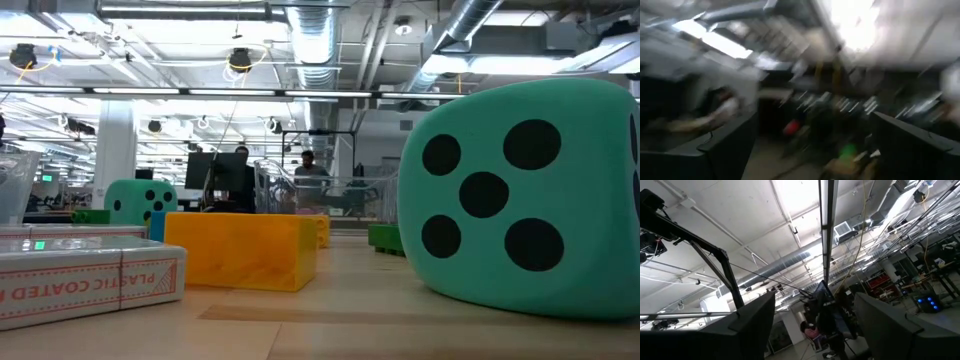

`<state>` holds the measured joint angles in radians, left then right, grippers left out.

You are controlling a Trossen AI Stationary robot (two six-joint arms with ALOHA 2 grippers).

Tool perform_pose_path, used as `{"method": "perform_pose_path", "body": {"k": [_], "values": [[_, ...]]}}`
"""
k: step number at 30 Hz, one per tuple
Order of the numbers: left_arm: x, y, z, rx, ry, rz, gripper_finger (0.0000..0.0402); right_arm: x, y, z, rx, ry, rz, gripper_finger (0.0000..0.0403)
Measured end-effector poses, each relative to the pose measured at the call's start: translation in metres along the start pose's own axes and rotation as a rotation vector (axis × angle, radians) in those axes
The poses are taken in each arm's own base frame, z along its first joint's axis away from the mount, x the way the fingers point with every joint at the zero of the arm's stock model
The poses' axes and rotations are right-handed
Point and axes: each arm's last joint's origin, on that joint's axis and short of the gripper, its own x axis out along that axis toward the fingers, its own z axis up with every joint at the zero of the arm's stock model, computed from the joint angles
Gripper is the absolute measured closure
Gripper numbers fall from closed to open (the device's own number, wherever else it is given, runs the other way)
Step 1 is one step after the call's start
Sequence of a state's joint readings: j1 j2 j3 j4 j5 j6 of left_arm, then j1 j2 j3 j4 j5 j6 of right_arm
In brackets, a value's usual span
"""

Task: Pick & Place Toys
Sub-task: Put the blue dice into the transparent bin

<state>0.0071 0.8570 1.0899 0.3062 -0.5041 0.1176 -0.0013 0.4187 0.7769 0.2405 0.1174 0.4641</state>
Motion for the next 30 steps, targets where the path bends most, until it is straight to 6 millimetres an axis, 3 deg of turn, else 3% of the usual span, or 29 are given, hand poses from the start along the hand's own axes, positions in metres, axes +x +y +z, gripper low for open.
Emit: {"method": "perform_pose_path", "body": {"k": [8, 17, 23, 30], "values": [[0.025, -0.003, 0.024, 0.229, 0.300, 0.253, 0.0024, 0.000, 0.000, 0.000, 0.000, -0.002, -0.004, 0.0137], [0.051, 0.002, 0.040, 0.309, 0.504, 0.425, 0.0024, 0.000, 0.000, 0.001, 0.008, -0.007, -0.001, 0.0137], [0.075, 0.016, 0.022, 0.299, 0.724, 0.473, 0.0024, 0.000, 0.000, 0.001, 0.009, -0.011, 0.001, 0.0137], [0.082, 0.070, -0.029, 0.205, 1.146, 0.737, 0.0024, 0.000, 0.000, 0.001, 0.009, -0.009, 0.000, 0.0137]]}}
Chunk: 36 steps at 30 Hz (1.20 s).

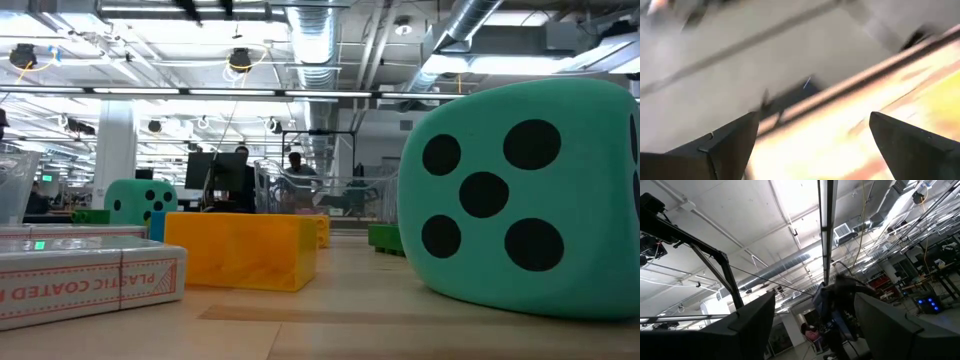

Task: Pick & Place Toys
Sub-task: Put the blue dice into the transparent bin

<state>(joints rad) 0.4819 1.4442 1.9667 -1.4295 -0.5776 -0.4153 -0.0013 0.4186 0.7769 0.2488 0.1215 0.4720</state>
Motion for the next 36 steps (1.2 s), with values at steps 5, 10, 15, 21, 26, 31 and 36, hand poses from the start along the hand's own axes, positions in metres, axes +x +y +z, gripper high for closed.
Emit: {"method": "perform_pose_path", "body": {"k": [5, 10, 15, 21, 26, 31, 36], "values": [[0.044, 0.006, -0.001, -0.036, 0.217, 0.135, 0.0024, 0.000, 0.000, -0.001, -0.001, 0.007, -0.003, 0.0137], [0.078, 0.008, -0.007, -0.037, 0.337, 0.138, 0.0025, 0.000, 0.000, -0.001, -0.001, 0.012, 0.004, 0.0137], [0.109, 0.011, -0.031, -0.025, 0.483, 0.163, 0.0025, 0.000, 0.000, -0.001, -0.001, 0.012, 0.004, 0.0137], [0.137, 0.012, -0.075, -0.005, 0.612, 0.132, 0.0025, 0.000, -0.002, -0.004, -0.005, 0.041, -0.011, 0.0137], [0.151, 0.012, -0.110, -0.034, 0.654, 0.099, 0.0025, 0.000, -0.002, -0.005, -0.007, 0.050, -0.018, 0.0137], [0.163, 0.011, -0.135, -0.037, 0.684, 0.092, 0.0025, 0.000, -0.003, -0.005, -0.007, 0.045, -0.030, 0.0137], [0.175, 0.008, -0.152, -0.035, 0.700, 0.087, 0.0025, 0.000, -0.003, -0.005, -0.008, 0.045, -0.031, 0.0137]]}}
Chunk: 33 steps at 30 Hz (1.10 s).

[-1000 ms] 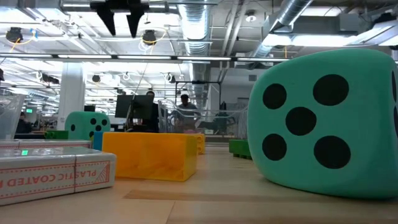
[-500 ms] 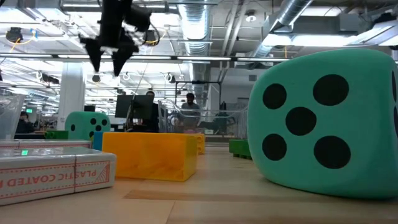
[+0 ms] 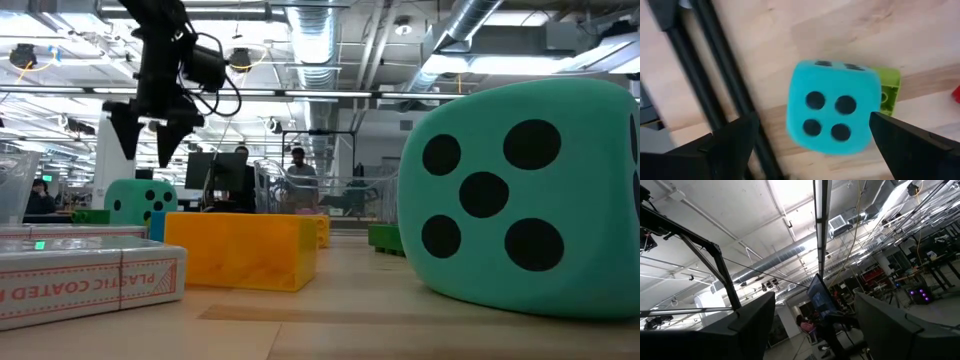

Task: Pick & Place Toys
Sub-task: Put the blue dice into the transparent bin

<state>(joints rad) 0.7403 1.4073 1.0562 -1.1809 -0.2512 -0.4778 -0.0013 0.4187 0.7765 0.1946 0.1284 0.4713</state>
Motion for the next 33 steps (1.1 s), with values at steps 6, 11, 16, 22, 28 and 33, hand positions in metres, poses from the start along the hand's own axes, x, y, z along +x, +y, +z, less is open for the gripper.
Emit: {"method": "perform_pose_path", "body": {"k": [6, 11, 16, 22, 28, 33], "values": [[0.015, -0.003, -0.004, -0.001, 0.002, -0.023, 0.0025, 0.000, 0.000, 0.000, 0.000, 0.000, 0.000, 0.0137], [0.021, -0.004, -0.005, 0.022, -0.002, -0.028, 0.0021, 0.000, 0.000, 0.000, 0.000, 0.000, 0.000, 0.0137], [0.024, -0.006, -0.005, 0.026, -0.008, -0.061, 0.0004, 0.000, 0.000, 0.000, 0.000, 0.000, -0.001, 0.0137], [0.024, -0.006, -0.005, 0.026, -0.006, -0.066, 0.0003, 0.000, 0.000, 0.000, 0.000, -0.002, -0.004, 0.0137], [0.024, -0.006, -0.005, 0.050, -0.008, -0.062, 0.0002, 0.000, 0.000, 0.000, 0.000, -0.002, -0.004, 0.0137], [0.024, -0.005, -0.005, 0.087, -0.011, -0.054, 0.0002, 0.000, 0.000, 0.000, 0.000, -0.002, -0.004, 0.0137]]}}
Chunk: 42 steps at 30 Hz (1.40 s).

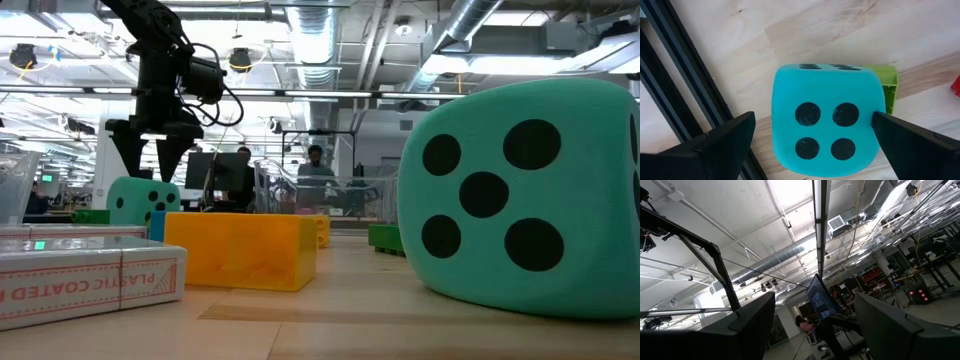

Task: Pick & Place Toys
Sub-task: Put the blue dice into the transparent bin

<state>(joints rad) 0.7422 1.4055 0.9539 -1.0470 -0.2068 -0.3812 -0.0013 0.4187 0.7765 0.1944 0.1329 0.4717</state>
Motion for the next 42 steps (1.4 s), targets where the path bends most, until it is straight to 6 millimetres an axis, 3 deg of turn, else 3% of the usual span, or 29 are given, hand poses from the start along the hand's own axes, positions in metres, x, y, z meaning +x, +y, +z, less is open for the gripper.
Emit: {"method": "perform_pose_path", "body": {"k": [17, 42], "values": [[-0.018, 0.009, -0.009, 0.016, -0.079, 0.009, 0.0002, 0.000, -0.001, 0.000, -0.001, -0.006, -0.027, 0.0137], [0.013, -0.005, 0.003, 0.053, 0.061, -0.007, 0.0002, 0.000, -0.001, -0.001, -0.002, 0.003, -0.031, 0.0137]]}}
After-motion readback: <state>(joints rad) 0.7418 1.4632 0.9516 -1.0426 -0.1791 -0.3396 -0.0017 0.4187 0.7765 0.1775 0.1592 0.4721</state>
